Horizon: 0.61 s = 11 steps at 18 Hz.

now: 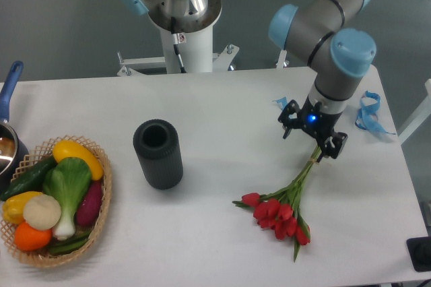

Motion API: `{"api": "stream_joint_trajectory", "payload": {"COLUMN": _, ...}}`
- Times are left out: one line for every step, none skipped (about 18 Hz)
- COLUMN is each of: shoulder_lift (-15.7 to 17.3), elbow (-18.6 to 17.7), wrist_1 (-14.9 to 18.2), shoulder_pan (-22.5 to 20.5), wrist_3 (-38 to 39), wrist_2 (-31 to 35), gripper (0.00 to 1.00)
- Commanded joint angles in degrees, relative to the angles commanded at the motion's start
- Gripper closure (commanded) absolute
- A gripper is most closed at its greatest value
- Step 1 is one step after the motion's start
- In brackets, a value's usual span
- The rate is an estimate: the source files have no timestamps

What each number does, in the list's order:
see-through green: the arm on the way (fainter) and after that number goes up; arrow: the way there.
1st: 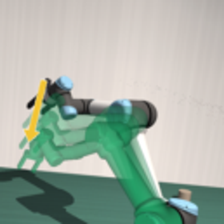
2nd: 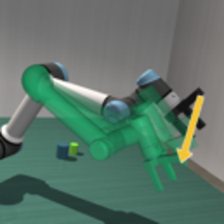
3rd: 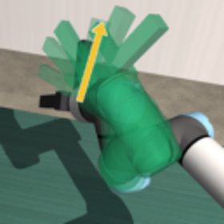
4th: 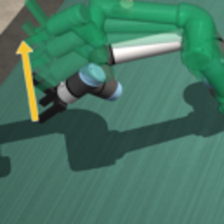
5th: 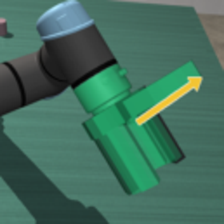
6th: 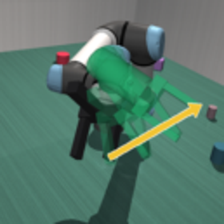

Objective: Pick up the flowers from the table
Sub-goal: 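Lower the gripper around the tulip stems and close it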

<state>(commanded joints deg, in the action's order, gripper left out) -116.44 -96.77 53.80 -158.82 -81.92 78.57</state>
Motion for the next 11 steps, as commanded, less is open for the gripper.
{"api": "stream_joint_trajectory", "payload": {"shoulder_lift": -1.0, "elbow": 0.2, "wrist_1": -0.9, "shoulder_pan": 0.2, "wrist_3": 0.5, "wrist_2": -0.1, "gripper": 0.00}}
{"api": "stream_joint_trajectory", "payload": {"shoulder_lift": -1.7, "elbow": 0.5, "wrist_1": -1.8, "shoulder_pan": 0.5, "wrist_3": 0.8, "wrist_2": -0.1, "gripper": 0.00}}
{"api": "stream_joint_trajectory", "payload": {"shoulder_lift": -2.7, "elbow": 1.4, "wrist_1": -2.6, "shoulder_pan": 0.7, "wrist_3": 1.6, "wrist_2": -0.1, "gripper": 0.00}}
{"api": "stream_joint_trajectory", "payload": {"shoulder_lift": -3.5, "elbow": 2.1, "wrist_1": -2.8, "shoulder_pan": 0.8, "wrist_3": 3.1, "wrist_2": -0.1, "gripper": 0.00}}
{"api": "stream_joint_trajectory", "payload": {"shoulder_lift": -3.8, "elbow": 2.2, "wrist_1": -2.8, "shoulder_pan": 1.1, "wrist_3": 3.6, "wrist_2": 0.0, "gripper": 0.00}}
{"api": "stream_joint_trajectory", "payload": {"shoulder_lift": -3.9, "elbow": 2.2, "wrist_1": -2.8, "shoulder_pan": 1.1, "wrist_3": 3.8, "wrist_2": 0.0, "gripper": 0.00}}
{"api": "stream_joint_trajectory", "payload": {"shoulder_lift": -4.1, "elbow": 2.2, "wrist_1": -2.9, "shoulder_pan": 1.1, "wrist_3": 3.8, "wrist_2": 0.0, "gripper": 0.00}}
{"api": "stream_joint_trajectory", "payload": {"shoulder_lift": -4.3, "elbow": 2.3, "wrist_1": -2.9, "shoulder_pan": 1.1, "wrist_3": 3.9, "wrist_2": 0.0, "gripper": 0.00}}
{"api": "stream_joint_trajectory", "payload": {"shoulder_lift": -4.8, "elbow": 2.5, "wrist_1": -2.9, "shoulder_pan": 1.1, "wrist_3": 3.9, "wrist_2": 0.0, "gripper": 0.00}}
{"api": "stream_joint_trajectory", "payload": {"shoulder_lift": -5.1, "elbow": 2.6, "wrist_1": -3.1, "shoulder_pan": 1.2, "wrist_3": 4.0, "wrist_2": 0.1, "gripper": 0.00}}
{"api": "stream_joint_trajectory", "payload": {"shoulder_lift": -5.5, "elbow": 2.6, "wrist_1": -3.5, "shoulder_pan": 1.4, "wrist_3": 3.9, "wrist_2": 0.1, "gripper": 0.00}}
